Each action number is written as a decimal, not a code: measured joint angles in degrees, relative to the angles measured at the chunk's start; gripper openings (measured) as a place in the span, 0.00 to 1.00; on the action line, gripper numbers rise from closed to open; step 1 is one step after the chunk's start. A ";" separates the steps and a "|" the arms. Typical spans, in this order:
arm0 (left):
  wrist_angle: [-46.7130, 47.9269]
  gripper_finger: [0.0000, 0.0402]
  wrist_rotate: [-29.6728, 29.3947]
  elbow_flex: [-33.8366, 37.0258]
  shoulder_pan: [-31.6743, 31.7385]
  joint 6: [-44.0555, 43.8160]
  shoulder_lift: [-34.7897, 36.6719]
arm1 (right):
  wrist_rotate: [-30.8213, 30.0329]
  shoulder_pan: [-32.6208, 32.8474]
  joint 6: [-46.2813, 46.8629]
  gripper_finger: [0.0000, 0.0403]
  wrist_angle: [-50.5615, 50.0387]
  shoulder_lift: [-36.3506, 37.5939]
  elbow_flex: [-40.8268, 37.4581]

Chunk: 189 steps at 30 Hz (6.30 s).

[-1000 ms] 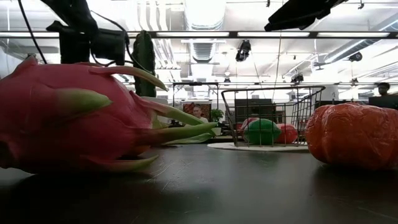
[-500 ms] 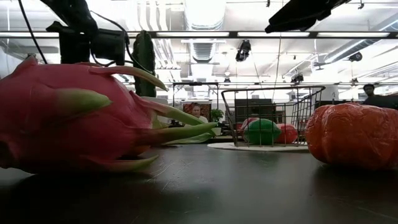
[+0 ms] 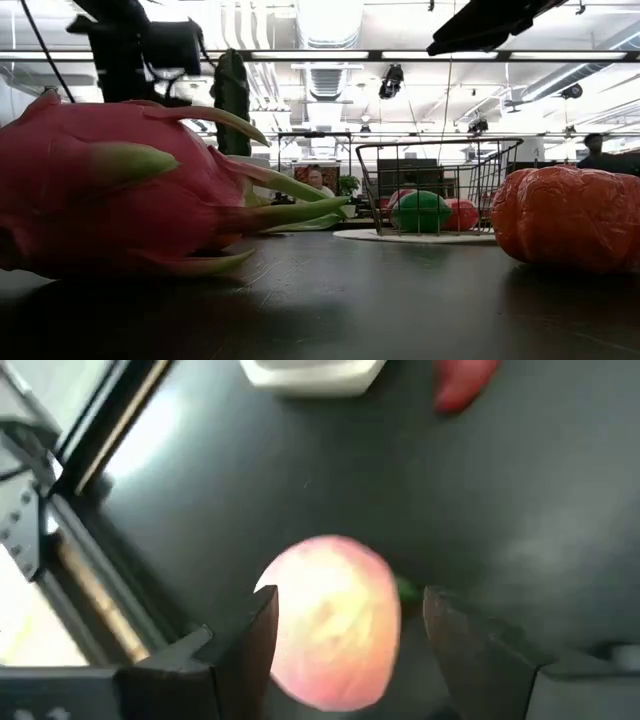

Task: Build produce basket
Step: Put the peach into the wire basket

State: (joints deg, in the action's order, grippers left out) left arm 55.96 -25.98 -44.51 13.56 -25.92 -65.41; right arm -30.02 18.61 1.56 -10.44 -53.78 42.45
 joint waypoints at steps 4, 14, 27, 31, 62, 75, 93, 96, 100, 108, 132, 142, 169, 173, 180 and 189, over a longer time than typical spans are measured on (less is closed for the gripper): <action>-0.65 0.58 -0.09 -0.83 -2.98 -1.28 3.46 | 0.00 0.00 0.16 0.58 0.03 0.00 -0.83; 5.44 0.65 2.53 -0.14 -1.92 -14.81 1.54 | 0.00 0.00 1.44 0.58 0.16 0.00 -1.73; 6.49 0.86 -2.94 -0.12 1.94 -13.88 -12.89 | 0.00 0.00 1.44 0.58 0.26 0.00 -1.74; 6.28 0.86 -3.31 -0.09 3.00 -13.48 -16.31 | 0.00 0.00 1.44 0.58 0.24 0.00 -1.74; -11.41 0.67 -15.82 -4.25 -22.34 -12.30 1.38 | 0.01 -0.11 -1.25 0.58 12.61 -3.79 -4.95; -91.66 0.67 -9.96 9.64 -35.53 42.25 -1.23 | 1.32 -1.40 -6.08 0.77 40.32 -12.33 -6.84; -137.51 0.67 -5.34 9.26 -32.87 53.40 -27.36 | 11.90 -1.68 -16.09 0.89 75.90 -26.21 -3.92; -140.61 0.67 -4.58 7.84 -32.06 53.40 -30.05 | 12.02 -1.79 -15.87 0.89 75.60 -27.13 -3.00; -141.52 0.67 -1.55 5.72 -31.63 53.34 -32.18 | 11.95 -3.03 -12.92 0.89 75.41 -27.45 -2.51; -141.52 0.67 -0.96 1.91 -30.76 53.31 -34.42 | 12.91 -4.48 -10.08 0.87 74.03 -27.23 -2.46; -139.14 0.86 -7.37 2.40 -30.05 48.07 -34.15 | 11.82 -5.34 -12.26 0.67 70.02 -27.12 -2.57; -138.75 0.87 -9.76 4.32 -29.99 47.10 -34.35 | 11.15 -5.83 -10.81 0.67 59.58 -23.34 -2.57; -137.78 0.87 -11.78 3.99 -28.41 44.22 -34.31 | -9.70 -15.25 -5.12 0.67 28.74 -10.97 -2.64; -137.61 0.87 -11.93 3.99 -28.39 44.23 -34.31 | -10.06 -19.21 1.19 0.67 23.88 -11.22 -2.64; -137.44 0.87 -11.91 3.99 -28.13 44.24 -34.31 | -10.10 -26.97 14.20 0.67 17.94 -14.25 -3.08; -137.44 0.87 -11.89 3.99 -27.87 44.20 -34.31 | -5.61 -32.00 21.95 0.67 19.66 -22.57 -2.97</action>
State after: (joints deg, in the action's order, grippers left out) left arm -81.48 -37.87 -40.51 -14.31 18.28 -99.72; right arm -35.63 -13.39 23.52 9.22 -76.35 39.48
